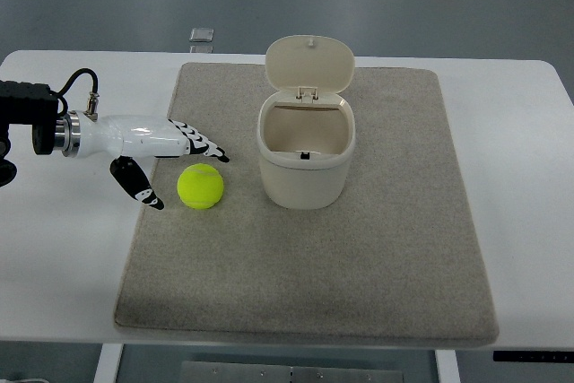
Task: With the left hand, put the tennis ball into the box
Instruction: 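Move the left hand toward the tennis ball, opening the thumb, then close the left hand fingers around the yellow-green tennis ball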
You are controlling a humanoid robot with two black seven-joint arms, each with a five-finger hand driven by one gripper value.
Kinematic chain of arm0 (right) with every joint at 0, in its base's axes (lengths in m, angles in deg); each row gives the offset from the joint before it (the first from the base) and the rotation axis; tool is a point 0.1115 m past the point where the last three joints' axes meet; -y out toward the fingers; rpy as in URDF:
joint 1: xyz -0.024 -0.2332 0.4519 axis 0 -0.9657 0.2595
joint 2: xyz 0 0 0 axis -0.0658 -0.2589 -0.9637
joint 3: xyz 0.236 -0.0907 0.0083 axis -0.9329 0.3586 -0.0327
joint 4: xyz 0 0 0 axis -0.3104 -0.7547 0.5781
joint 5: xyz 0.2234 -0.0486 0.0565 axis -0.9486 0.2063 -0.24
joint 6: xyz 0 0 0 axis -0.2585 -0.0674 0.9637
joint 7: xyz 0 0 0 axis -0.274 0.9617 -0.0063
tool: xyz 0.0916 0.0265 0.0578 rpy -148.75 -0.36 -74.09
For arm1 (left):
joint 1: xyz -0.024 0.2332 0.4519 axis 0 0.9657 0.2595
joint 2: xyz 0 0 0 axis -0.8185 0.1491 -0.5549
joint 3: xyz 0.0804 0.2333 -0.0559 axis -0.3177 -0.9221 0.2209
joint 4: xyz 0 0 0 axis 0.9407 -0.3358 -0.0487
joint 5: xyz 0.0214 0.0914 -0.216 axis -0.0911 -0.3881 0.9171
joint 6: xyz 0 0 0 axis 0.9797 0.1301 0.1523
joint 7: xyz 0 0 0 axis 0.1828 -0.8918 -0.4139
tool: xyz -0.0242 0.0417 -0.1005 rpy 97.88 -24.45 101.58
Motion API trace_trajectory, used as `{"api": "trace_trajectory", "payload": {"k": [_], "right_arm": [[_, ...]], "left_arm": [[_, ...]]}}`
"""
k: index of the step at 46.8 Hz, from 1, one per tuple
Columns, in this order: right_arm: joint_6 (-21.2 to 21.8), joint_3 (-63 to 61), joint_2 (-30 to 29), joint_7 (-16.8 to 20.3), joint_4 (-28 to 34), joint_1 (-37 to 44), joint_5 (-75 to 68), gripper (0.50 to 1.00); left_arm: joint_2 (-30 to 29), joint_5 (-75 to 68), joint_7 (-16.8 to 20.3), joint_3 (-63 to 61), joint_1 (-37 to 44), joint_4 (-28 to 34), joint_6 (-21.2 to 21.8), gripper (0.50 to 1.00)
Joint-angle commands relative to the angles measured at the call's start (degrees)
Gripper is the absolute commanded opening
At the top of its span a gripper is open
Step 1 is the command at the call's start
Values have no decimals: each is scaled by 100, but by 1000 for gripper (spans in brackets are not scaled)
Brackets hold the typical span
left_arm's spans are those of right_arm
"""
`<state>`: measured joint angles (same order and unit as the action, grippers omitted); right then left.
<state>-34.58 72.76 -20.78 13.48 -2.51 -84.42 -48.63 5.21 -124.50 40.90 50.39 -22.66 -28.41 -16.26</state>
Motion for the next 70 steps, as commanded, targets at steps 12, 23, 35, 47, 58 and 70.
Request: {"api": "trace_trajectory", "payload": {"k": [12, 23, 35, 47, 58, 70], "right_arm": [[0, -8, 0, 0, 0, 3, 0, 901], [0, -8, 0, 0, 0, 3, 0, 901], [0, -8, 0, 0, 0, 3, 0, 901], [0, -8, 0, 0, 0, 3, 0, 901], [0, 1, 0, 0, 0, 3, 0, 901], [0, 1, 0, 0, 0, 3, 0, 901]], "left_arm": [[156, -122, -1, -2, 7, 100, 11, 984], [270, -201, -1, -19, 42, 188, 11, 964], [331, -254, -1, -72, 42, 267, 29, 958], [331, -368, -1, -81, 42, 293, 29, 866], [331, -385, -1, -72, 51, 302, 29, 806], [331, -385, -1, -81, 122, 337, 152, 778]]}}
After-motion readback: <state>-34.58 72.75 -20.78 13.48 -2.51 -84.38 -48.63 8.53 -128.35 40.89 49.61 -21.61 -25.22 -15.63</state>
